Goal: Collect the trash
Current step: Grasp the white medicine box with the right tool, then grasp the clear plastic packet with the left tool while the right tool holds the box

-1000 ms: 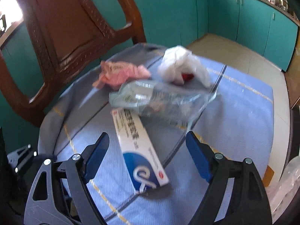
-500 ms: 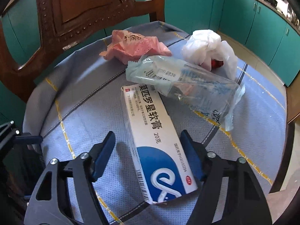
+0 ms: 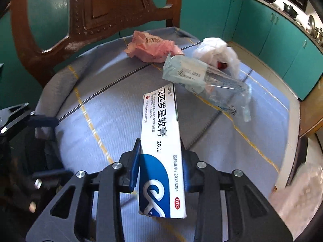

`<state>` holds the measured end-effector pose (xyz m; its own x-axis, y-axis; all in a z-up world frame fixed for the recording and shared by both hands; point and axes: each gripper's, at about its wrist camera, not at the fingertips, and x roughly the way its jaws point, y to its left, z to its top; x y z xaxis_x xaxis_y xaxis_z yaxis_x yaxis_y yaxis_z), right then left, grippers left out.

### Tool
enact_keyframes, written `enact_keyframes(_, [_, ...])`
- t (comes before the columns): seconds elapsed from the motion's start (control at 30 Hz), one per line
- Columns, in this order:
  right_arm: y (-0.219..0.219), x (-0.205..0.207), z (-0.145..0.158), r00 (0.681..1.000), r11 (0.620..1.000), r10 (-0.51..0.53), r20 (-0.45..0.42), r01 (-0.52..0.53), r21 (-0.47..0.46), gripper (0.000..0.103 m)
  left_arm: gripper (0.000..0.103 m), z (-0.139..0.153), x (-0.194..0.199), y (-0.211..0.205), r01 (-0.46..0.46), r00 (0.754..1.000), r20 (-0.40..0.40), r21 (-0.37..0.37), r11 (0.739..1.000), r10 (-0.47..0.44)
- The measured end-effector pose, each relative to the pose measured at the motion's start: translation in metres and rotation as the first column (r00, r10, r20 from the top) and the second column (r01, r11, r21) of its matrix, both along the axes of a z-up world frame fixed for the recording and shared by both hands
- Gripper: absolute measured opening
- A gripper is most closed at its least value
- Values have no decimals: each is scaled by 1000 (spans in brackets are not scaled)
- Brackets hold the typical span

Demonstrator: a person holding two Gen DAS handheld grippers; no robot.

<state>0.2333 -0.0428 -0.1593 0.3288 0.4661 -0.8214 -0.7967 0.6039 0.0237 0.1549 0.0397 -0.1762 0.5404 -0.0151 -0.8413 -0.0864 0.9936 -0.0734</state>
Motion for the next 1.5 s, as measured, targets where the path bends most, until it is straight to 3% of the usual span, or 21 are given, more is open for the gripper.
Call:
enact_keyframes(0.17, [-40,-17,18,1000,997,-26,6,25,78,34,87,4,4,-1,-13,1000,23,-1,1000,13])
enact_keyframes(0.37, [-91,-9,38,987,958,-157,-29,160,237,34,87,26,28,-2,-24,994,109,41,999,20])
enact_keyframes(0.6, [-124,6,50,947,887,-316,-54,315,338,34,98,59,108,-14,33,969,241,107,994,-58])
enact_keyframes(0.73, [-143,13,55,917,830,-390,-89,392,396,34,99,43,164,-38,230,949,182,153,961,-257])
enact_keyframes(0.8, [-148,16,53,906,817,-410,-103,415,401,34,99,26,183,-47,250,953,125,180,951,-274])
enact_keyframes(0.93, [-150,15,50,899,815,-426,-105,432,387,34,99,5,193,-52,285,954,60,109,952,-292])
enact_keyframes(1.0, [-150,16,49,896,813,-431,-109,438,383,34,94,-2,194,-53,272,959,50,104,957,-278])
enact_keyframes(1.07, [-148,16,48,895,814,-432,-111,440,380,34,71,-5,192,-52,259,963,39,110,959,-265])
enact_keyframes(1.1, [-146,16,48,895,815,-432,-110,440,378,34,68,-6,190,-53,256,964,37,119,959,-262])
enact_keyframes(1.17, [-145,17,47,896,819,-430,-108,437,372,34,46,0,180,-54,244,962,85,153,958,-259])
enact_keyframes(1.23, [-143,19,47,897,822,-430,-106,437,365,34,37,6,169,-56,220,960,130,197,956,-248])
enact_keyframes(1.33, [-138,20,46,895,828,-436,-94,440,348,34,30,25,144,-58,170,954,204,237,956,-220])
enact_keyframes(1.5, [-122,20,43,899,844,-432,-78,433,317,34,28,55,100,-58,110,944,279,242,964,-177])
